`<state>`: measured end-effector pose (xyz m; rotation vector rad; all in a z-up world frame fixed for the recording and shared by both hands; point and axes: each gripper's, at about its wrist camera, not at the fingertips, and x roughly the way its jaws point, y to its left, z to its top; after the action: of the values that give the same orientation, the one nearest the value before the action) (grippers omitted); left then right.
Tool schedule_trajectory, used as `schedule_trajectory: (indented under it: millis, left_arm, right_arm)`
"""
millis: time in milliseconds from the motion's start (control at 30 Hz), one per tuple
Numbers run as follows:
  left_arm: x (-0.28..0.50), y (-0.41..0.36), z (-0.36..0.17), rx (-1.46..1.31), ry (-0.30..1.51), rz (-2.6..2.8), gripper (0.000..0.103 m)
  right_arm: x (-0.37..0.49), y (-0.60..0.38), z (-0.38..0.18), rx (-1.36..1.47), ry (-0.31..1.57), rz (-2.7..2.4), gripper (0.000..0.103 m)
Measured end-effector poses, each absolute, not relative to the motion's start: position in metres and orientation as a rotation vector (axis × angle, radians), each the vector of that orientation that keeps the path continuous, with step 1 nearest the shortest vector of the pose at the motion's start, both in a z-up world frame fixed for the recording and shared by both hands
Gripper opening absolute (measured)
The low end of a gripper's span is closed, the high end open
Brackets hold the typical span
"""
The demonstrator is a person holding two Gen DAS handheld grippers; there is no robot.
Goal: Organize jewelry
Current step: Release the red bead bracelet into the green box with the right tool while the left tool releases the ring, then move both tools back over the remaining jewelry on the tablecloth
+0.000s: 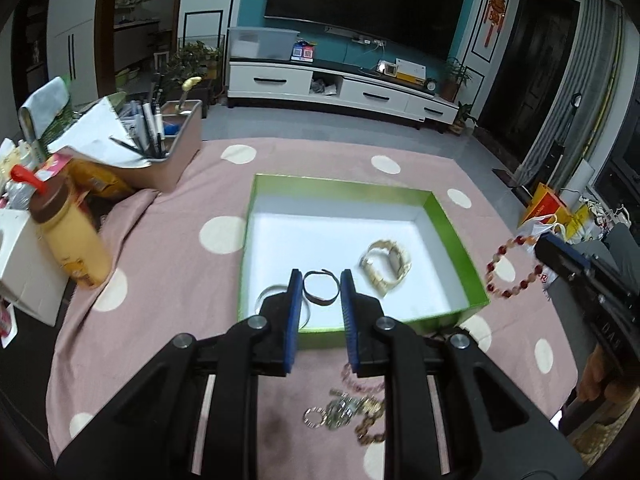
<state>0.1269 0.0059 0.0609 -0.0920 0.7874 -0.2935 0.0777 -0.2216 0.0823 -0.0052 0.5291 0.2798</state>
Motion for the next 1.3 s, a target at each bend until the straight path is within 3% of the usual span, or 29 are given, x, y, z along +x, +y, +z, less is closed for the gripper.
schedule_trajectory:
  millis: [667,733,800,1033,1300]
  left_arm:
    - [0.217,-0.035,-0.012,-0.136,1.032,-0.32,0.019]
    - [0.219,-0.035,-0.016,-0.139,1.04,-0.316,0.026]
    - [0.218,-0.034,-0.017,-0.142,1.039,-0.309,0.039]
    - [0.204,-0.025,-0.005,-0.134,0.992,-0.285,0.061]
    - [0.172,-0.005,0.007,-0.107,0.946,-0.233,0.068]
  right_arm:
    - [0.156,-0.234,0.01,0.063,0.779,0.245,0.009]
    - [0.157,-0.238,0.007,0.074,0.785,0.237,0.024]
    - [0.156,-0.243,0.007,0.088,0.781,0.227,0.03]
    - [0.136,-0.264,0.014,0.12,0.751,0.2,0.035]
    - [0.097,-0.282,0.018,0.141,0.725,0.175,0.042]
